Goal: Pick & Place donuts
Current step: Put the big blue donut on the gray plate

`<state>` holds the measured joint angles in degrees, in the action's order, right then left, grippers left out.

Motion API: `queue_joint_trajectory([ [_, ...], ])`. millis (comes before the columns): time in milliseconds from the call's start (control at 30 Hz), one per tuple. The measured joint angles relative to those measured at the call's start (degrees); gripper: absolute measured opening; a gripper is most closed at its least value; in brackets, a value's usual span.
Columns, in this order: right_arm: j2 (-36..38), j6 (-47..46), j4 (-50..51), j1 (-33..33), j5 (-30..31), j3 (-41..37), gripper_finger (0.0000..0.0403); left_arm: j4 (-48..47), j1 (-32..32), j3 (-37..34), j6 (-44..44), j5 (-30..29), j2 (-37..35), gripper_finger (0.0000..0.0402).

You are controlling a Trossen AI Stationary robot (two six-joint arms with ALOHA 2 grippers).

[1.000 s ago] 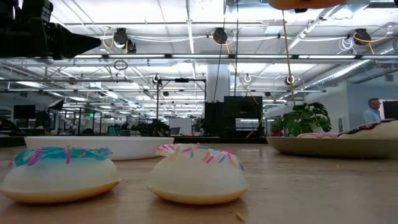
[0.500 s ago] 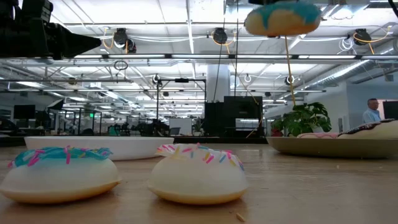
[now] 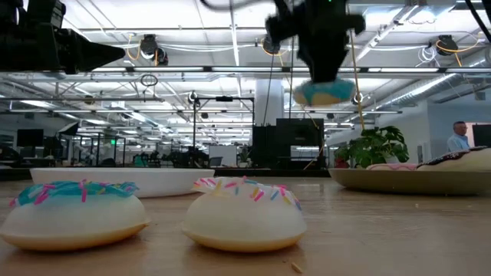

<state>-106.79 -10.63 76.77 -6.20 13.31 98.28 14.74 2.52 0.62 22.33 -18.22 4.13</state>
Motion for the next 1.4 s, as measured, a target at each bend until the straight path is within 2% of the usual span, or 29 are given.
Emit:
queue_joint_trajectory([
  [233, 9.0, 5.0, -17.6, 3.2, -5.0, -19.7, 0.0011, 0.0, 0.0, 0.0, 0.0, -0.4, 0.0, 0.0047],
  [433, 13.9, 7.1, -26.8, 3.2, -7.8, -28.8, 0.0011, 0.0, 0.0, 0.0, 1.1, -0.4, 0.0, 0.0047],
  [600, 13.8, 7.1, -33.4, 3.0, -10.9, -35.4, 0.0011, 0.1, 0.0, 0.0, 1.2, -0.4, 0.0, 0.0047],
  [733, 13.8, 6.8, -36.1, 2.5, -11.9, -37.9, 0.0011, 0.1, 0.0, 0.0, 1.2, -0.4, 0.0, 0.0047],
  [1033, 13.8, 7.8, -38.4, 1.2, -13.6, -38.0, 0.0011, 0.1, 0.0, 0.0, 1.2, -0.4, 0.0, 0.0047],
  [1400, 13.8, 8.1, -38.9, 1.2, -11.9, -40.1, 0.0013, 0.1, 0.0, 0.0, 1.2, -0.4, 0.0, 0.0047],
])
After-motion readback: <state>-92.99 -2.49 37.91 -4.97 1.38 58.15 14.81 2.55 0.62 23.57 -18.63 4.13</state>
